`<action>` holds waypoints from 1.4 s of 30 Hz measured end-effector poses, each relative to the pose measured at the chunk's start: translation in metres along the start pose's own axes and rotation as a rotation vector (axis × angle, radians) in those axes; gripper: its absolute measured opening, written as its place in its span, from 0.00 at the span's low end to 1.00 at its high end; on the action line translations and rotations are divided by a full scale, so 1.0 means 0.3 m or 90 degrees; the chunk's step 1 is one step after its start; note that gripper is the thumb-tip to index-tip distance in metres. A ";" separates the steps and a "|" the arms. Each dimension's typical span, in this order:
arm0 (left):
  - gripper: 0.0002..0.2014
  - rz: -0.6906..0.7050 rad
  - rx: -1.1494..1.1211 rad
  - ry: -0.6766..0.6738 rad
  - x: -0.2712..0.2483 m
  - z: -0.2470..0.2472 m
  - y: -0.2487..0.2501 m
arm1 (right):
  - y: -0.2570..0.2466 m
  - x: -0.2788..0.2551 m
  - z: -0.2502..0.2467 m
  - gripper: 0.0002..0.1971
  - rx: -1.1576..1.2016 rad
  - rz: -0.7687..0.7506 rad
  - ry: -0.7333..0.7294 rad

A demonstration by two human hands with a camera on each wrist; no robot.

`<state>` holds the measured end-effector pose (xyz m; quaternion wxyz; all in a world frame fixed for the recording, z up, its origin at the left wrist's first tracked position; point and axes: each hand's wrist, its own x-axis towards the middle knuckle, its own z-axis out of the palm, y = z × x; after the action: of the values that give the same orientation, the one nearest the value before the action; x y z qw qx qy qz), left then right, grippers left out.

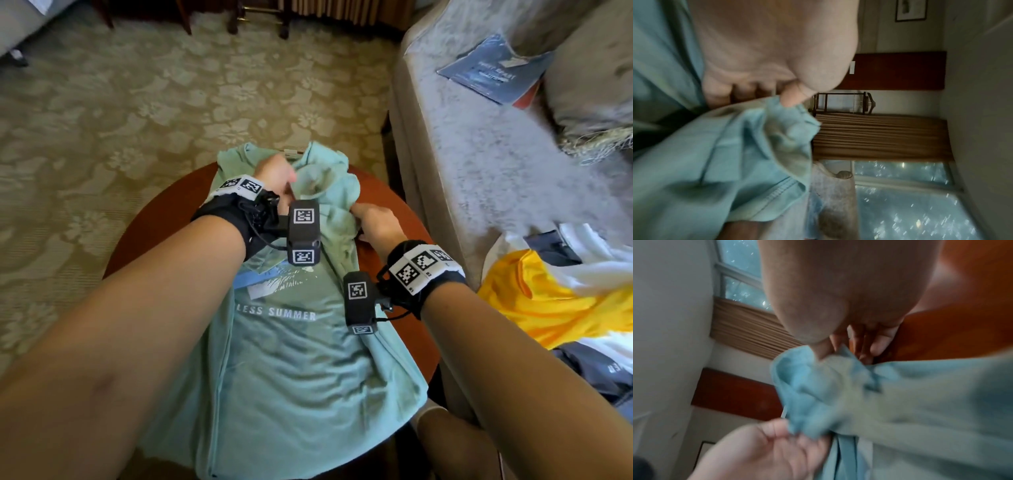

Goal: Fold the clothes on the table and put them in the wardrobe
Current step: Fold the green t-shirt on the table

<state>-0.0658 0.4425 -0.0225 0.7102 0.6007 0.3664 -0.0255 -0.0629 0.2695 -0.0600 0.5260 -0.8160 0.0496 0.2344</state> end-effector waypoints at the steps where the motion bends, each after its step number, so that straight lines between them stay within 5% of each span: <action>1: 0.14 -0.014 0.001 0.040 0.022 -0.011 -0.013 | 0.001 -0.003 -0.007 0.17 0.003 -0.001 -0.023; 4: 0.22 -0.043 0.045 0.054 0.050 -0.036 -0.039 | 0.005 -0.014 -0.020 0.18 0.076 -0.014 -0.071; 10: 0.47 -0.004 0.224 -0.057 0.052 -0.004 -0.051 | 0.002 -0.042 -0.010 0.15 0.218 0.044 -0.174; 12: 0.45 0.006 0.271 -0.076 0.051 0.005 -0.053 | 0.010 -0.045 -0.018 0.22 0.213 0.032 -0.192; 17: 0.37 0.026 0.353 -0.034 0.047 -0.010 -0.071 | 0.014 -0.051 -0.029 0.20 0.248 0.004 -0.235; 21: 0.04 0.055 0.487 -0.020 0.008 -0.023 -0.068 | 0.037 -0.050 -0.008 0.12 0.199 -0.034 -0.165; 23: 0.07 0.086 0.604 -0.032 -0.003 -0.037 -0.069 | 0.043 -0.062 -0.004 0.10 0.120 -0.030 -0.123; 29: 0.21 0.075 0.298 0.026 0.003 -0.078 -0.065 | 0.052 -0.098 -0.019 0.05 0.059 -0.049 -0.030; 33: 0.33 0.040 0.324 0.012 -0.043 -0.044 -0.026 | 0.042 -0.038 -0.066 0.04 0.037 -0.015 0.098; 35: 0.31 0.045 0.355 0.016 -0.034 -0.037 -0.028 | 0.038 0.019 -0.077 0.12 0.042 0.007 0.111; 39: 0.06 0.150 0.366 -0.025 -0.010 -0.021 -0.028 | -0.004 0.108 -0.043 0.20 0.062 -0.036 0.088; 42: 0.13 0.182 0.342 -0.061 0.045 -0.031 -0.046 | -0.050 0.167 -0.011 0.19 0.125 -0.050 0.091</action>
<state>-0.0670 0.4523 -0.0415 0.5387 0.8104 0.2248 -0.0495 -0.0125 0.2816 -0.0682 0.6071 -0.7766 0.0776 0.1493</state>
